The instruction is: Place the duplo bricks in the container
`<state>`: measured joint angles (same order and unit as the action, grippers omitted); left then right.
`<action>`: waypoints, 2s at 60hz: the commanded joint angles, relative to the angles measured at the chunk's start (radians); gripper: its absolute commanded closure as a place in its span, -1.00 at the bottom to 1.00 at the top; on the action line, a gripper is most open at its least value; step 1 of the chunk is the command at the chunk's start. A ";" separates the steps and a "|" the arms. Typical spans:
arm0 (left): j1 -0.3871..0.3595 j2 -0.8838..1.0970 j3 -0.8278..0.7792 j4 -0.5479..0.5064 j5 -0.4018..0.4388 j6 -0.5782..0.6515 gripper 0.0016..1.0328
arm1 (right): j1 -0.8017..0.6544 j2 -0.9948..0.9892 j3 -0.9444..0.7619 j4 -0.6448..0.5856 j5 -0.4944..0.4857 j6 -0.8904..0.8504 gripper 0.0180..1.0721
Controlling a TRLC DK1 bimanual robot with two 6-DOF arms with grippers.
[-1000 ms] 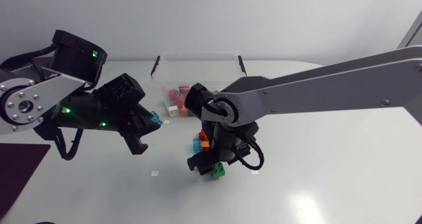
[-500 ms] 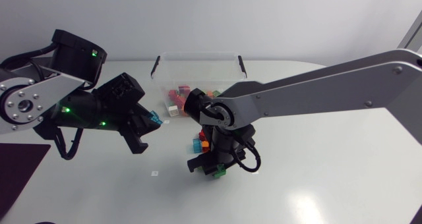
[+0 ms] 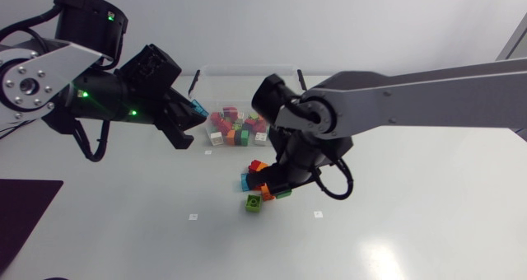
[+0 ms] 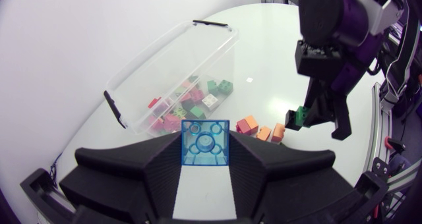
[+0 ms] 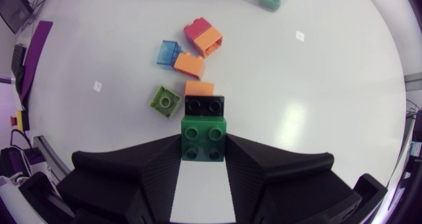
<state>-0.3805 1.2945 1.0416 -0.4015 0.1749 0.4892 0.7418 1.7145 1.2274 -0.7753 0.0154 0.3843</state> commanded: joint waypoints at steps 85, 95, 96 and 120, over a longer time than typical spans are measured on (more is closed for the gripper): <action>0.049 0.074 -0.026 0.228 0.055 0.103 -0.90 | -0.289 0.247 0.658 0.021 -0.098 -0.168 0.28; 0.037 0.040 -0.123 0.188 0.107 0.178 -0.90 | -0.282 0.315 0.724 0.042 -0.078 -0.168 0.28; 0.032 0.040 -0.130 0.187 0.107 0.183 -0.90 | -0.282 0.323 0.731 0.044 -0.074 -0.168 0.28; -0.046 0.158 -0.249 0.204 0.124 0.315 -0.90 | -0.262 0.344 0.797 0.050 0.028 -0.194 -0.91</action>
<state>-0.4156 1.4036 0.8181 -0.2127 0.2886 0.7670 0.4759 2.0758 2.0048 -0.7292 0.0311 0.2077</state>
